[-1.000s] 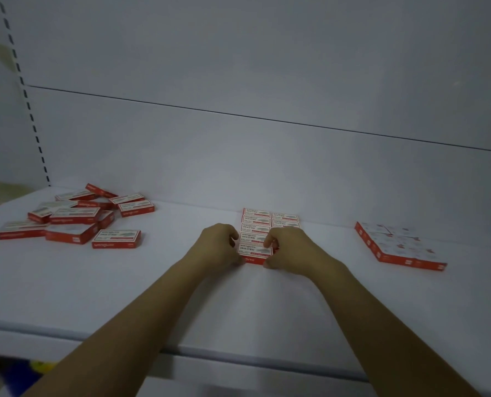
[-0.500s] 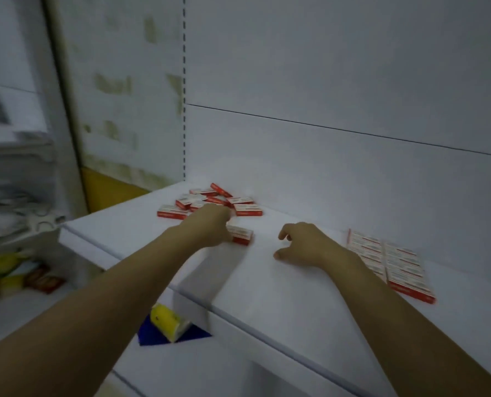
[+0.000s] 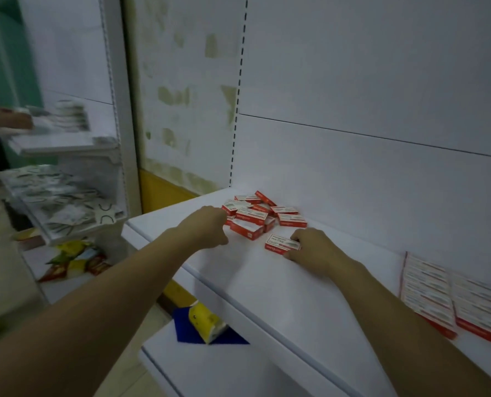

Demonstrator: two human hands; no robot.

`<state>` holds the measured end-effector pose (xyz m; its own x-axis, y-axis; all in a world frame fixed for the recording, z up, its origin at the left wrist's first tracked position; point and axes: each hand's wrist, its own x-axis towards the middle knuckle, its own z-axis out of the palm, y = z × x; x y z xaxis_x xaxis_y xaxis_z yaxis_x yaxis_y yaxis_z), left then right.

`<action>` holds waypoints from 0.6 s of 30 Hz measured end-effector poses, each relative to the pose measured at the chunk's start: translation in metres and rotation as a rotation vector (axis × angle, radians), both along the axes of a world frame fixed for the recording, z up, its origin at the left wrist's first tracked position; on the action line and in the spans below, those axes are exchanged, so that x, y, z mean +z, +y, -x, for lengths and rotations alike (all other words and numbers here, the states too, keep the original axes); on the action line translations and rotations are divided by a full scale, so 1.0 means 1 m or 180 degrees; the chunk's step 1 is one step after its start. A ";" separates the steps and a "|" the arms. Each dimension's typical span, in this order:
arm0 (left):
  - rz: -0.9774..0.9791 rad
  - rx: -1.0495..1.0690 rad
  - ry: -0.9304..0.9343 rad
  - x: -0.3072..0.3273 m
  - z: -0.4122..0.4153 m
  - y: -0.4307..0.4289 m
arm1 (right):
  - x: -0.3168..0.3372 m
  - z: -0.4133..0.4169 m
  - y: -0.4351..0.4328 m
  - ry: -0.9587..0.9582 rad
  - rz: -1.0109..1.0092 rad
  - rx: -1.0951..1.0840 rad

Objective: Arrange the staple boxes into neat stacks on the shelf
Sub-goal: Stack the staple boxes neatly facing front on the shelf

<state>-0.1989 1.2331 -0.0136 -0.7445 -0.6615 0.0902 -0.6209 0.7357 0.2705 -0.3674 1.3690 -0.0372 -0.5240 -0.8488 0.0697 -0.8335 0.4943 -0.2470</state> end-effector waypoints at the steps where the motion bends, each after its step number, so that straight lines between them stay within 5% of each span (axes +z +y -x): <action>1: 0.0021 -0.0071 0.0006 0.001 0.007 0.003 | 0.001 0.003 0.006 0.0008 0.0046 -0.0015; 9: -0.0054 -0.1144 0.0444 -0.001 0.101 0.072 | 0.015 0.037 0.092 0.0104 0.0787 -0.0485; 18: -0.0603 -0.2110 0.1615 -0.015 0.184 0.176 | 0.009 0.067 0.198 0.0119 0.1761 -0.1231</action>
